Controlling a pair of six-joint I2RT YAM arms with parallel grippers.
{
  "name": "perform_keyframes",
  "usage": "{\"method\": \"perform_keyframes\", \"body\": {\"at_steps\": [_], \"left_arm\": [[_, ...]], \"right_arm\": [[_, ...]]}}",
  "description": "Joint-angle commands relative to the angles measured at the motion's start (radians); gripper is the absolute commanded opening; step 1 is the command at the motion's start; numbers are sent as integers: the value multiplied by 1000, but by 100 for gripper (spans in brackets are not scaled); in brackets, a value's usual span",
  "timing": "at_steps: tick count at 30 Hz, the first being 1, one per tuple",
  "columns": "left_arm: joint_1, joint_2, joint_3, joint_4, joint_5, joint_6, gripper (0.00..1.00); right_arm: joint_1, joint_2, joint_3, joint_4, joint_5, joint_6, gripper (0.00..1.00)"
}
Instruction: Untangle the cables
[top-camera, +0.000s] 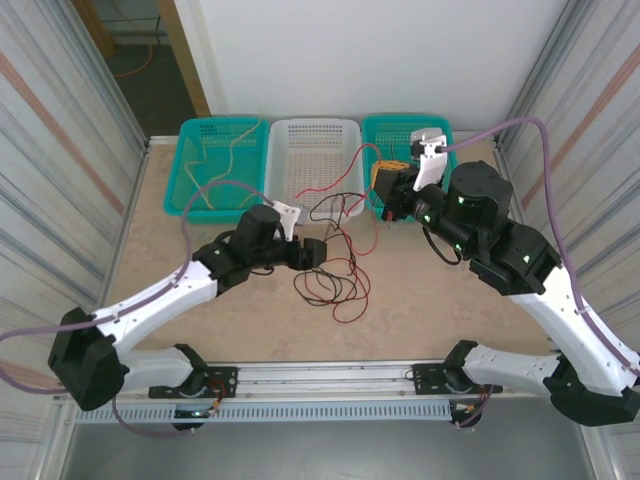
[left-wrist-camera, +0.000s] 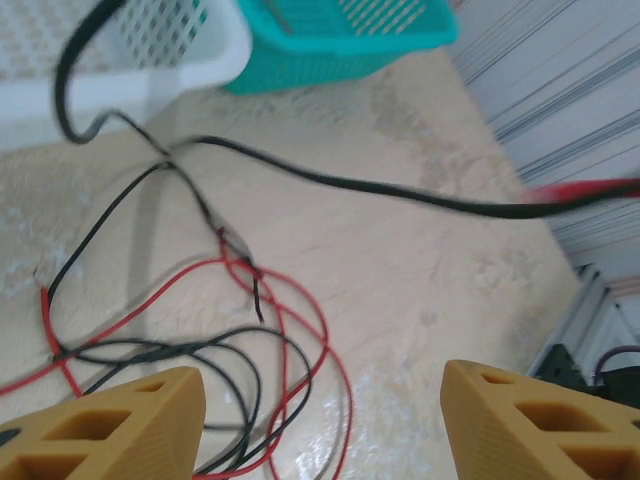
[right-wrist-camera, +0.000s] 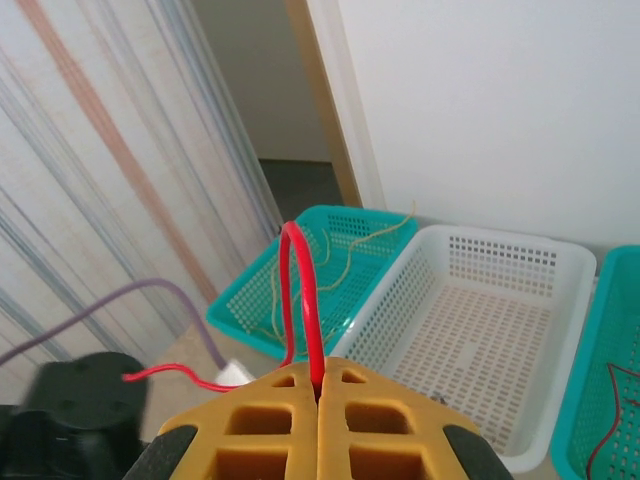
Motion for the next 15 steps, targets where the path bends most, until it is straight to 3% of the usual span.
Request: {"method": "perform_keyframes", "body": {"at_steps": [1, 7, 15], "left_arm": [[-9, -95, -13, 113, 72, 24, 68], [-40, -192, -80, 256, 29, 41, 82], [-61, -70, -18, 319, 66, 47, 78]], "right_arm": [[-13, -5, 29, 28, -19, -17, 0], [-16, 0, 36, 41, -62, 11, 0], [-14, 11, 42, 54, -116, 45, 0]]}}
